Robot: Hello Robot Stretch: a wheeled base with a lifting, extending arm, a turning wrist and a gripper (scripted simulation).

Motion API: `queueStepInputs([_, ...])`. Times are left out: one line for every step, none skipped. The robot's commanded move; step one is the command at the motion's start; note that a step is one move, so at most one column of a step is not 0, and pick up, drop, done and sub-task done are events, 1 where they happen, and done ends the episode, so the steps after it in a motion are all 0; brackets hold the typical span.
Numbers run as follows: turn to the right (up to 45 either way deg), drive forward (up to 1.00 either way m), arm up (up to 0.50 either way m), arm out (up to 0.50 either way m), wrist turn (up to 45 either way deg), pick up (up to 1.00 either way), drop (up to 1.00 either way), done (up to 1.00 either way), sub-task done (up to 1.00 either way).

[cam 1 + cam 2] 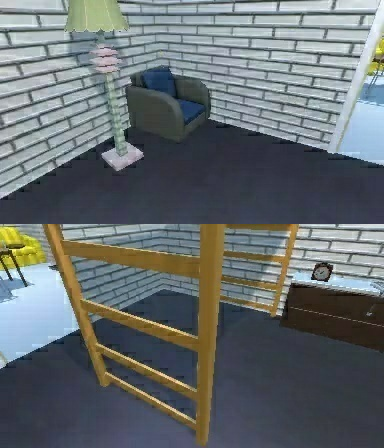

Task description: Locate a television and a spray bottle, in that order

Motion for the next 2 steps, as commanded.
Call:
queueStepInputs([33.0, 0.00, 0.00, 0.00, 0.0, 0.00, 0.00, 0.00, 0.00])
queueStepInputs([0.0, 1.00, 0.00, 0.00, 0.0, 0.00, 0.00, 0.00, 0.00])
